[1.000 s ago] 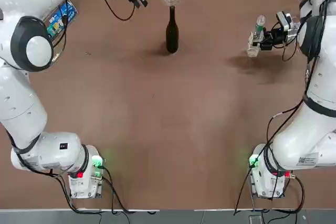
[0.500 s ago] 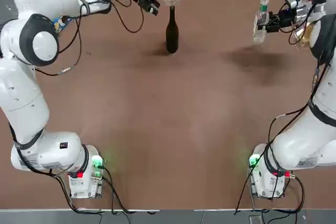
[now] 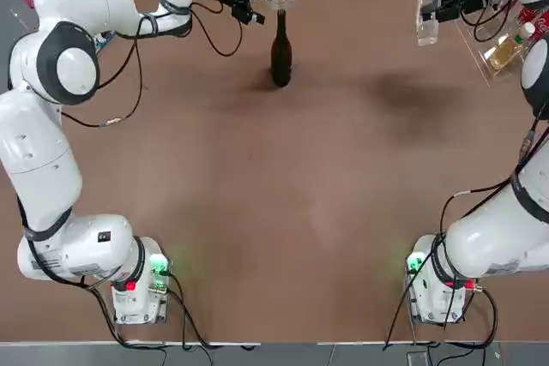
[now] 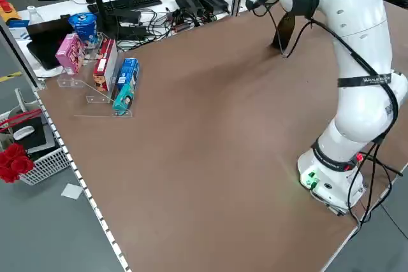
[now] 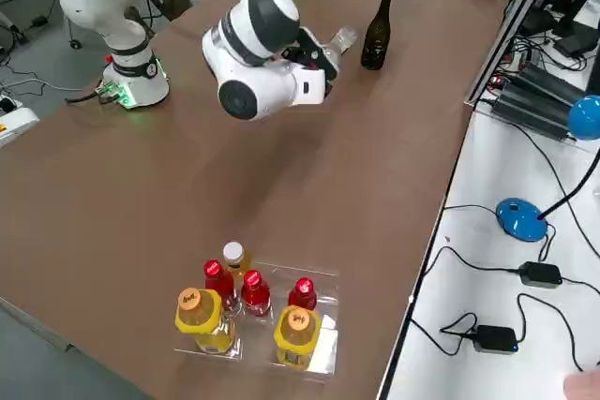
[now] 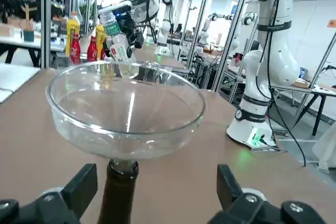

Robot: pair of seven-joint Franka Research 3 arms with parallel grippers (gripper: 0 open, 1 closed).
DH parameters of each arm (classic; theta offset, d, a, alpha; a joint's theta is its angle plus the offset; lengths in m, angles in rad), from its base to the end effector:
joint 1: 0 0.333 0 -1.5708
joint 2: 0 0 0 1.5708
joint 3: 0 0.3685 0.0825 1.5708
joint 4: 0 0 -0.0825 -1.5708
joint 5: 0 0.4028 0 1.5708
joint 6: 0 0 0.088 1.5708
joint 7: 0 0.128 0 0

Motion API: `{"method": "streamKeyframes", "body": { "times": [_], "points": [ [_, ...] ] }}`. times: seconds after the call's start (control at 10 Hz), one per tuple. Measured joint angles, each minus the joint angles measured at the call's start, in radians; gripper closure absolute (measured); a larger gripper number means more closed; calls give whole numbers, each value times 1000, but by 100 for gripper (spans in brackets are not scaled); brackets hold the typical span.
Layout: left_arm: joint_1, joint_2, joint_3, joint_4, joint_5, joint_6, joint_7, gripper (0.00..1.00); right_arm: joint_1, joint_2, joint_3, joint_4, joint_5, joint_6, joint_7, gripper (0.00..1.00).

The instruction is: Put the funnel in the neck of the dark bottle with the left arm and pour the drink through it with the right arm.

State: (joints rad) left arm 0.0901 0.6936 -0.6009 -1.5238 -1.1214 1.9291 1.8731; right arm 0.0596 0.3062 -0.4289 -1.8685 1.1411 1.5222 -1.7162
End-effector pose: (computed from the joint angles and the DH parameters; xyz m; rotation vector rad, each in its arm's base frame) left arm 0.6659 -0.3525 0.3765 1.2053 -1.3761 0.7791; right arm 0.6101 -0.0849 0.4070 -1.8372 -0.9930 -0.6810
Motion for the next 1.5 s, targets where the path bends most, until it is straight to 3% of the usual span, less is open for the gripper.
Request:
{"method": "streamKeyframes", "body": {
  "times": [0.7, 1.1, 1.5],
  "points": [
    [-22, 46, -10, 7, -117, 0, 219, 0, 2, -94, 40, 0, -68, 68, 183, 55],
    [-24, 85, -10, 37, -126, 0, 222, 0, 7, -149, 134, 0, -75, 169, 350, 55],
    [-64, 104, -11, 57, -159, 30, 223, 0, 12, -231, 264, 0, -155, 308, 616, 55]
  ]
}}
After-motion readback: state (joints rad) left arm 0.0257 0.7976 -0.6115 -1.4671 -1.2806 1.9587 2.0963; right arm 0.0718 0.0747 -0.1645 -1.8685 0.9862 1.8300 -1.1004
